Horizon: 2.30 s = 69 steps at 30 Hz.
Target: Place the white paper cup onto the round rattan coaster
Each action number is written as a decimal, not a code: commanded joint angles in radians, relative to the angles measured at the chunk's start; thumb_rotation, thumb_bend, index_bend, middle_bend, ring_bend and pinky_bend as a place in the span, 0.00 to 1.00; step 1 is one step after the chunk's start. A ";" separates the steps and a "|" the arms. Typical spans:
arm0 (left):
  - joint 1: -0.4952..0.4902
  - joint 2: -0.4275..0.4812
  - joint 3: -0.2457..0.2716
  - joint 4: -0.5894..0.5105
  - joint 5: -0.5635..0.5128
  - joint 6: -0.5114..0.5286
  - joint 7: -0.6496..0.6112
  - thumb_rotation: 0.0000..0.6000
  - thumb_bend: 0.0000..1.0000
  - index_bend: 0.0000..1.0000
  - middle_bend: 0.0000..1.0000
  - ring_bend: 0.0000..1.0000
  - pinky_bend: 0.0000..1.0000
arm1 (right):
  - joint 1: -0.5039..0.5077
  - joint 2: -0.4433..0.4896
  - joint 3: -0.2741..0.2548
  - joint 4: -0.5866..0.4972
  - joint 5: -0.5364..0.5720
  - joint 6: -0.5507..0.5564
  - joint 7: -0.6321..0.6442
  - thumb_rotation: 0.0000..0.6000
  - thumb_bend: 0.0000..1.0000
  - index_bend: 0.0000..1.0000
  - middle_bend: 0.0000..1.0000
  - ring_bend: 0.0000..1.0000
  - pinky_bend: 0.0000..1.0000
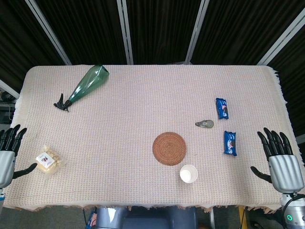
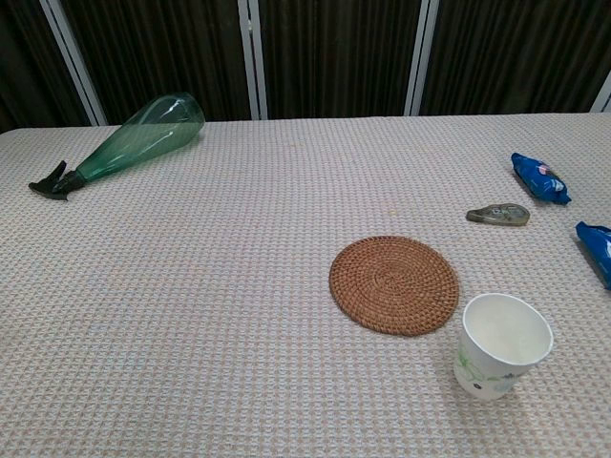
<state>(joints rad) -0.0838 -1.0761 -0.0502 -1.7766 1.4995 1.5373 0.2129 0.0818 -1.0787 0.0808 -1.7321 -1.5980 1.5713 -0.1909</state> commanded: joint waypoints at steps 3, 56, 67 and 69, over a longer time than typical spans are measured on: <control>0.000 -0.002 -0.001 0.001 -0.002 -0.002 0.004 1.00 0.00 0.00 0.00 0.00 0.00 | 0.001 -0.001 -0.002 -0.001 -0.002 -0.004 -0.003 1.00 0.00 0.00 0.00 0.00 0.00; -0.041 -0.008 -0.046 0.002 -0.117 -0.065 0.074 1.00 0.00 0.00 0.00 0.00 0.00 | 0.389 -0.232 -0.092 0.011 -0.085 -0.620 -0.179 1.00 0.18 0.24 0.43 0.39 0.32; -0.045 -0.008 -0.045 0.000 -0.125 -0.073 0.077 1.00 0.00 0.00 0.00 0.00 0.00 | 0.455 -0.240 0.021 -0.030 0.021 -0.629 -0.214 1.00 0.18 0.23 0.43 0.39 0.32; -0.046 -0.008 -0.048 0.001 -0.129 -0.074 0.076 1.00 0.00 0.00 0.00 0.00 0.00 | 0.484 -0.258 0.061 -0.025 0.082 -0.662 -0.248 1.00 0.18 0.23 0.43 0.39 0.32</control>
<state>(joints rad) -0.1294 -1.0841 -0.0969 -1.7761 1.3720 1.4636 0.2898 0.5308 -1.3167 0.0949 -1.7566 -1.5789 0.9454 -0.4020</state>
